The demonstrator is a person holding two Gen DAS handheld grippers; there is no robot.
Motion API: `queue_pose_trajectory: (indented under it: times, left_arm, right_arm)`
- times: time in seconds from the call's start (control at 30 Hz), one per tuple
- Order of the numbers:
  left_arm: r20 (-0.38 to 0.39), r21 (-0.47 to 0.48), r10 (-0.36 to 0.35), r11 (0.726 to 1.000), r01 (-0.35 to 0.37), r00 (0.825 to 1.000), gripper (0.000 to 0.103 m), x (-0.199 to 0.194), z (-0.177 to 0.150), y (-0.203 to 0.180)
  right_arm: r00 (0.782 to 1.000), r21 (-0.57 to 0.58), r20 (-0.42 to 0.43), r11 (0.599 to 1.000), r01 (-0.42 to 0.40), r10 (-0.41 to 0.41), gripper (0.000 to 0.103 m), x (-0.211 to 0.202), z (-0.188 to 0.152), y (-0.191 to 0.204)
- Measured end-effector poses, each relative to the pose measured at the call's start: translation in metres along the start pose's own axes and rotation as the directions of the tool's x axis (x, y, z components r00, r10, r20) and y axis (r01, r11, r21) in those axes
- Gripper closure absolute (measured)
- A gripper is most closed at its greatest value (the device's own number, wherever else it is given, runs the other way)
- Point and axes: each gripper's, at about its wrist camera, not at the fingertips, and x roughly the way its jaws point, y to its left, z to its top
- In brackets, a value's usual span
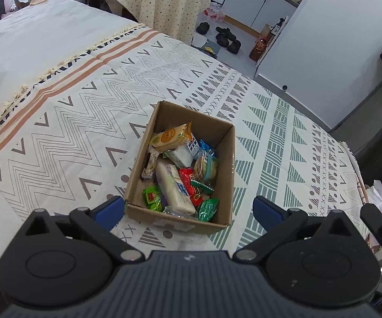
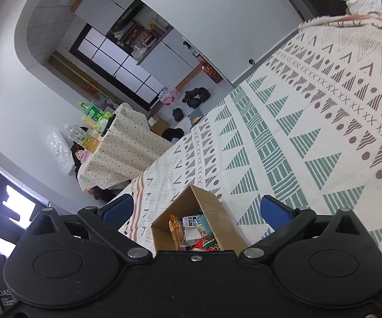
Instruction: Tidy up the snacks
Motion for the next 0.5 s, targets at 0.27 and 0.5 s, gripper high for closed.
queue_pose_trajectory:
  times: [0.27, 0.5]
  left_arm:
    - [0.032, 0.026, -0.017, 1.000, 0.016, 0.999, 0.000, -0.024, -0.012, 0.007]
    - [0.048, 0.069, -0.032, 0.997, 0.029, 0.998, 0.000, -0.041, -0.023, 0.013]
  right_arm:
    - [0.999, -0.007, 0.049, 1.000, 0.015, -0.014, 0.000, -0.030, -0.003, 0.004]
    - [0.996, -0.019, 0.076, 0.999, 0.043, -0.042, 0.000, -0.055, -0.007, 0.000]
